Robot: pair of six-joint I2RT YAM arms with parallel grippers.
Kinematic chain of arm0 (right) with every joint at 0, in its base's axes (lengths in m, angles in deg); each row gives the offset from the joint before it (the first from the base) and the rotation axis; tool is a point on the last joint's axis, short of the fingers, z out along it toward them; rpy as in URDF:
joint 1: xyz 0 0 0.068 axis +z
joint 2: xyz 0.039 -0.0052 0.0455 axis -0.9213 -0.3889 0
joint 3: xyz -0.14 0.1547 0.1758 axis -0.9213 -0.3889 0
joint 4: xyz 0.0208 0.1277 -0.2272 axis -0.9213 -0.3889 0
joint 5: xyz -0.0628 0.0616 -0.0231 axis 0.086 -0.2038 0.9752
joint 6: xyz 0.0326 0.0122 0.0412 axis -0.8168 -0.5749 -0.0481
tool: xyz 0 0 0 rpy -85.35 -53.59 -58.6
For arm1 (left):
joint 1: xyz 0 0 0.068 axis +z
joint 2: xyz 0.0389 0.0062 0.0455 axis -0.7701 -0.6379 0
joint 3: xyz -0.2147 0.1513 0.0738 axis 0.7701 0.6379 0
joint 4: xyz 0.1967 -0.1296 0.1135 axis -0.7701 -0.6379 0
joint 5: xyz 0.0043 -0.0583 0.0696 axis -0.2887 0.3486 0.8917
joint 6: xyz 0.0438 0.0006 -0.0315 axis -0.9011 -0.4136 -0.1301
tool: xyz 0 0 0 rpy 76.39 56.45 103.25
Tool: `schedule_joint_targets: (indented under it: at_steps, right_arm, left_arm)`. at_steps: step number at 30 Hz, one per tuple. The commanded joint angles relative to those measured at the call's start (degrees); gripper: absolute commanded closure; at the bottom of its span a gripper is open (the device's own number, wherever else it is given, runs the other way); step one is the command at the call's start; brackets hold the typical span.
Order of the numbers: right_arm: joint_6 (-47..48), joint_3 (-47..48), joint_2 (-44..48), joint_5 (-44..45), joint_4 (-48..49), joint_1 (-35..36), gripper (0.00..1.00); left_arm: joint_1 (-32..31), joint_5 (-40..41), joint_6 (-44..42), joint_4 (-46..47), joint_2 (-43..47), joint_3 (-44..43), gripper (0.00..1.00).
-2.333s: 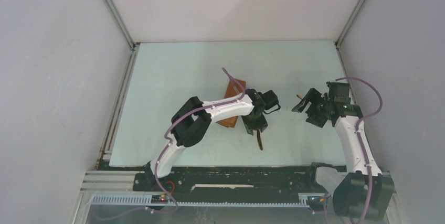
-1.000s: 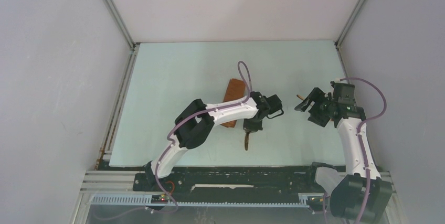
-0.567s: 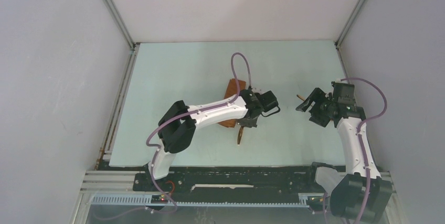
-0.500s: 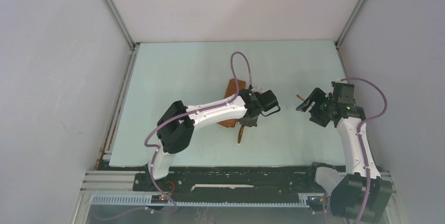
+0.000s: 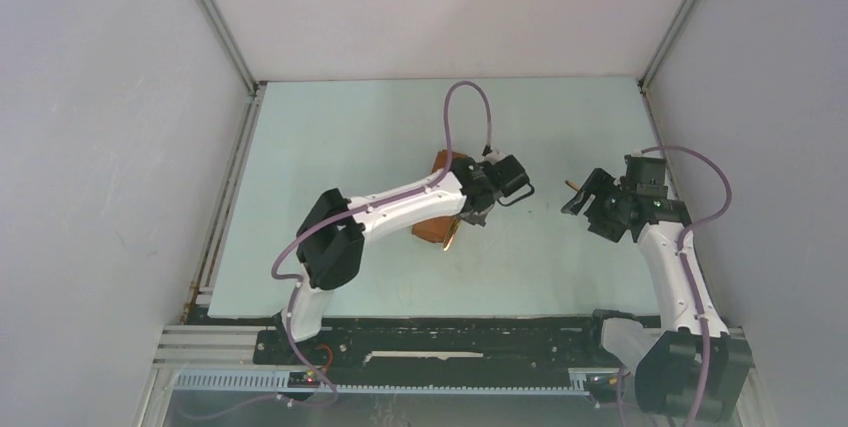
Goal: Fold the napkin into a case and place the utensils inside
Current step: Insert the knife into the folded napkin.
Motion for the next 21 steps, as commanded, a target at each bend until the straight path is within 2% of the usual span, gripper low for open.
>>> schedule_joint_targets:
  at_steps: [1, 3, 7, 15, 21]
  right_arm:
    - [-0.1, -0.2, -0.7, 0.6, 1.5, 1.7, 0.17]
    - [0.8, -0.1, -0.3, -1.4, 2.4, 2.8, 0.13]
    - [1.4, -0.1, 1.4, 0.7, 3.6, 5.8, 0.01]
    - [2.2, 0.3, 0.5, -1.0, 3.1, 6.3, 0.0]
    - [2.1, 0.3, -0.4, -0.4, 2.9, 7.2, 0.0]
  left_arm:
    - [4.8, 2.2, -7.1, 4.6, 2.3, -5.6, 1.0]
    - [6.9, 1.7, -9.2, 5.6, 0.6, -8.5, 1.0]
    - [10.5, 4.8, -13.4, 6.4, -4.2, -15.7, 1.0]
    - [15.7, 2.2, -19.3, 8.7, -12.0, -25.7, 1.0]
    - [17.0, 0.4, -20.2, 11.6, -15.3, -26.7, 1.0]
